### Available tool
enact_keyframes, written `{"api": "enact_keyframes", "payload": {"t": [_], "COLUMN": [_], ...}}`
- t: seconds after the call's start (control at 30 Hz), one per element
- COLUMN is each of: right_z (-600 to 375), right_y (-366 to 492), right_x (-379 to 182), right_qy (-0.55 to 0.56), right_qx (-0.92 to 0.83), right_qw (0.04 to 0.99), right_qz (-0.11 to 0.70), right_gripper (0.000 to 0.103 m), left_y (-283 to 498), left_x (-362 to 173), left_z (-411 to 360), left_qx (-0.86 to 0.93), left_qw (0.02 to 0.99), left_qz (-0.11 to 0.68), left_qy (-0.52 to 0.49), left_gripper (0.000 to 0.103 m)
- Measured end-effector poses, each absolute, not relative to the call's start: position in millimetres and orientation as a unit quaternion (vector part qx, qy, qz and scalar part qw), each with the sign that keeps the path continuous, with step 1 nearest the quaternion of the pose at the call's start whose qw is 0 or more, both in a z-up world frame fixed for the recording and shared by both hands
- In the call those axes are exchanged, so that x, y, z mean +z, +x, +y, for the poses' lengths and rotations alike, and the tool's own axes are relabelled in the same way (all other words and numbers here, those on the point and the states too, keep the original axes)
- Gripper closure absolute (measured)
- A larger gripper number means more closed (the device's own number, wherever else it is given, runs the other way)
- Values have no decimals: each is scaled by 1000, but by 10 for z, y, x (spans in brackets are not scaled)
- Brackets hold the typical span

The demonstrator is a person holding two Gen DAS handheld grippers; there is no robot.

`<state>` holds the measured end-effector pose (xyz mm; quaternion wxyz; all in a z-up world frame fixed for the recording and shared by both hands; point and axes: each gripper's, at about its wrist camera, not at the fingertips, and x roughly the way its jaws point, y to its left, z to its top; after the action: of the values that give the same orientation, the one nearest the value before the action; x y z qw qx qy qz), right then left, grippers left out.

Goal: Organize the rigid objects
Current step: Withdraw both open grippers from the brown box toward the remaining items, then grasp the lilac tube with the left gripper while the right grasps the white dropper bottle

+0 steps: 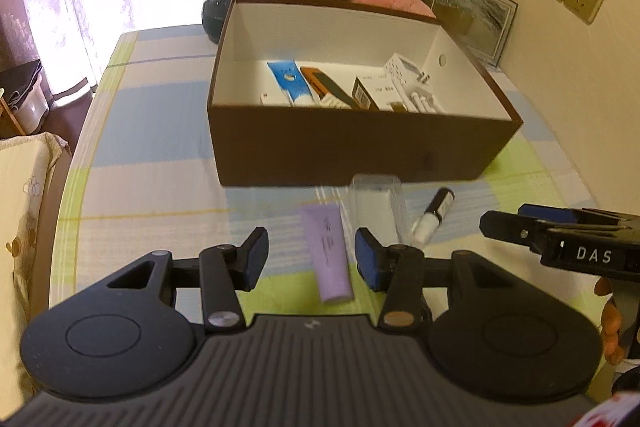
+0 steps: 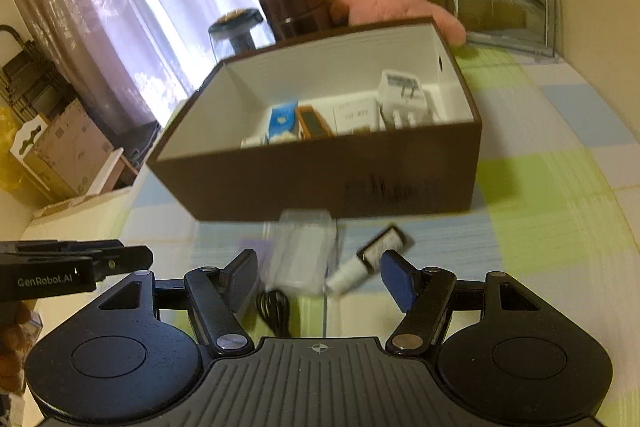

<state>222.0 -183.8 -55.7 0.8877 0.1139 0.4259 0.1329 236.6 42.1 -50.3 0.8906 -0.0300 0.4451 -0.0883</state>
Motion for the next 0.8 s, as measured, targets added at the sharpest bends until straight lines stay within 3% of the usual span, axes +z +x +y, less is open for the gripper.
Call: {"api": "enact_keyframes", "payload": {"t": [0.8], "right_z": [-1830], "right_y": [1924], "right_x": [-848], "right_qy": [94], "right_qx": [139], "right_qw": [870], "right_qz": [463], "right_gripper": [38], "left_y": [2031], "left_x": [-768], "left_z": [286], "left_qx": [-91], "left_qw": [872], "left_qz": [480], "left_qy": [-20], "left_gripper": [60]}}
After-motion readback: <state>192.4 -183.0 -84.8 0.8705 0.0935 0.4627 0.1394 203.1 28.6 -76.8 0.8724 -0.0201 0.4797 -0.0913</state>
